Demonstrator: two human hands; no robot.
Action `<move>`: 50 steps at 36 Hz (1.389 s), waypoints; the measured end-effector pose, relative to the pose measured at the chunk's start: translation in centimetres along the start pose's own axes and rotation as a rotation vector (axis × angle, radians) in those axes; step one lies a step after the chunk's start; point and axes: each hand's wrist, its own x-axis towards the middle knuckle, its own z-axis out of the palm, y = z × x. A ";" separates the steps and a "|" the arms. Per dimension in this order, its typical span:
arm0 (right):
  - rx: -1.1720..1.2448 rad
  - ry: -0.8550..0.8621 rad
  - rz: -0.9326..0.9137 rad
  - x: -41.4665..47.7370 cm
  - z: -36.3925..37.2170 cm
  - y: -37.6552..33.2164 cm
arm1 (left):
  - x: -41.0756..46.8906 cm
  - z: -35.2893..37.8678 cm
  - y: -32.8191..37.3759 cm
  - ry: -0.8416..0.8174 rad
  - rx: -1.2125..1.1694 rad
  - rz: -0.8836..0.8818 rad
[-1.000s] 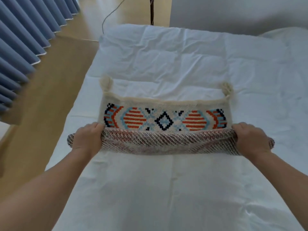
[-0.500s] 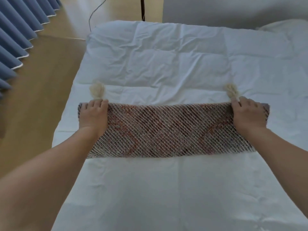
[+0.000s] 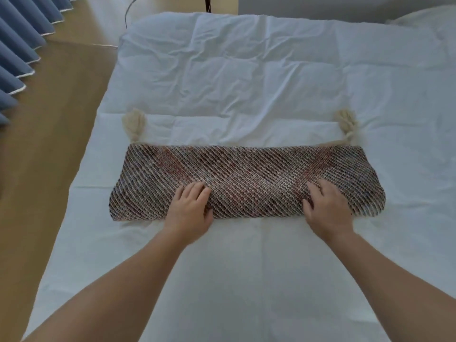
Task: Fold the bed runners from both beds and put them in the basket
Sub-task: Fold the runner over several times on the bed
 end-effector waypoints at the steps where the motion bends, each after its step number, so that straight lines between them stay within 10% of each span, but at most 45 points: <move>1: 0.089 0.017 0.109 -0.9 0.3 -0.2 | -0.5 0.5 0.3 0.022 -0.031 -0.024; 11: 1.273 0.260 1.231 -1.4 0.9 0.5 | -0.7 2.8 5.2 -0.035 0.013 0.114; 20: 1.939 0.248 1.233 1.7 0.3 4.2 | 0.6 4.2 10.3 -0.187 -0.228 0.010; 30: 1.259 0.368 0.530 4.2 -5.0 -2.3 | -0.4 1.4 11.5 -0.260 -0.898 -0.207; 38: 0.794 0.151 -0.119 3.6 -9.0 -14.1 | 0.1 -7.1 7.5 0.151 -2.000 -0.362; 43: 0.589 -0.016 -0.341 1.8 -6.6 -21.2 | -1.5 -9.8 0.9 0.232 -1.950 -0.419; 50: 0.323 -0.325 -0.656 0.3 -2.1 -23.9 | -3.4 -4.3 -6.8 0.186 -1.577 -0.941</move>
